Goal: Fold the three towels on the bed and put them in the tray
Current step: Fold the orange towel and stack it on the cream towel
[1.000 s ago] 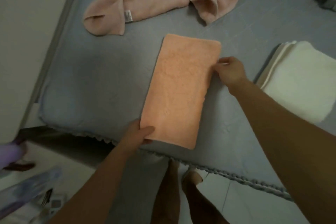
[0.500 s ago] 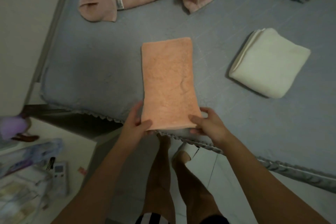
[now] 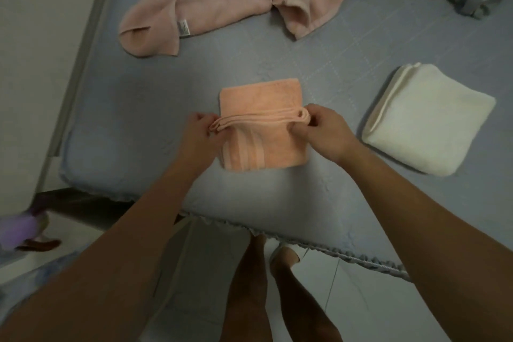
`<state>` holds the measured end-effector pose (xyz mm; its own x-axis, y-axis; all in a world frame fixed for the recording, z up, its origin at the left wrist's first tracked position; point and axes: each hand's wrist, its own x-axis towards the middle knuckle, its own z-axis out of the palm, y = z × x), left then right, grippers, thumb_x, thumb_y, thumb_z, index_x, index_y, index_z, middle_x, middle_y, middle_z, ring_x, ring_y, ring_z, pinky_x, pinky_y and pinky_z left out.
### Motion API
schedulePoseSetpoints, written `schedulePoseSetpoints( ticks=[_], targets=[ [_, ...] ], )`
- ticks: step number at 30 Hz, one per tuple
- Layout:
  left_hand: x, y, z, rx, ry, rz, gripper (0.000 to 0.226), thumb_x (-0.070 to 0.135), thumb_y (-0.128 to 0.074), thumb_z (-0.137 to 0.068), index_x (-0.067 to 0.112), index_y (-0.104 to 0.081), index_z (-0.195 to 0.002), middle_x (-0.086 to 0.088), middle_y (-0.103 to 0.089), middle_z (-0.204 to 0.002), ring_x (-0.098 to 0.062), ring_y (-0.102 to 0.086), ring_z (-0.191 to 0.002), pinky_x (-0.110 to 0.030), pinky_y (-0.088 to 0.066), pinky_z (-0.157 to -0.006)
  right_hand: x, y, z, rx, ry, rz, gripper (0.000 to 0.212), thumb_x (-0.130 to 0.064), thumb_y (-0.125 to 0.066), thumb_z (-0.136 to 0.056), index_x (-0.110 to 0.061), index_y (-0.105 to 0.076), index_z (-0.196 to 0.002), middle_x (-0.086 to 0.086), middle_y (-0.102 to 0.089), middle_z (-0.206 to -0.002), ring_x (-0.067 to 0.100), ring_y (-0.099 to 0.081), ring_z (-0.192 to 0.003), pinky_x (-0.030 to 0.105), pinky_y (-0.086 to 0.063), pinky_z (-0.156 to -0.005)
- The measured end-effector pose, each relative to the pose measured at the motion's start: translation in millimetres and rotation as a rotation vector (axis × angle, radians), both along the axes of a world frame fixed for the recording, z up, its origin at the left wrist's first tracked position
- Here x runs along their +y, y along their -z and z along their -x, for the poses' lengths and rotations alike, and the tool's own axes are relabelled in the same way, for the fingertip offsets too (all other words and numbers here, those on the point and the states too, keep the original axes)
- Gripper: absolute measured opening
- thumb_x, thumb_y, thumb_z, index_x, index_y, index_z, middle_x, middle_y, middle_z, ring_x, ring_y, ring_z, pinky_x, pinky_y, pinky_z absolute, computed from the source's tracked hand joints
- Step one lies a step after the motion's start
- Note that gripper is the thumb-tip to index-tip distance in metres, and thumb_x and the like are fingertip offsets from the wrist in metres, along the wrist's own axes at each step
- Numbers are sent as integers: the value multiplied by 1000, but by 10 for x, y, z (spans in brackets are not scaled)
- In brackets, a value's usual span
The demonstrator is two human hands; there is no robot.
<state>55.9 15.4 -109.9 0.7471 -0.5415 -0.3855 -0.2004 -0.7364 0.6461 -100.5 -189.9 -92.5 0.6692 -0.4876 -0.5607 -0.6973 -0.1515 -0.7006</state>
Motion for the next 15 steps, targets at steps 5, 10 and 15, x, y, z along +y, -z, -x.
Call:
schedulePoseSetpoints(
  ticks=[5,10,15],
  targets=[
    [-435,372,-443,21,-114,54,13,28,-60,-92,16,-55,-90,8,-52,-71,5,-47,-58,-4,-34,-52,-293,443,-649,-4,214,155,33,-43,-62,-85,-10,-65,-81,0,-63,-72,11,-55,-62,19,-41,-55],
    [-679,842,-604,-105,-136,-28,15,23,-54,-91,8,-58,-91,-13,-62,-91,-22,-56,-81,-28,-40,-71,-326,961,-899,42,305,286,30,-39,-57,-91,-10,-59,-87,13,-62,-93,23,-59,-78,26,-42,-67],
    [-795,844,-464,-351,-136,-58,30,12,-51,-87,0,-55,-115,-24,-53,-125,-39,-50,-115,-42,-35,-99,-164,981,-916,94,362,489,45,-33,-52,-92,-12,-50,-131,14,-49,-133,32,-51,-119,45,-40,-102]
  ],
)
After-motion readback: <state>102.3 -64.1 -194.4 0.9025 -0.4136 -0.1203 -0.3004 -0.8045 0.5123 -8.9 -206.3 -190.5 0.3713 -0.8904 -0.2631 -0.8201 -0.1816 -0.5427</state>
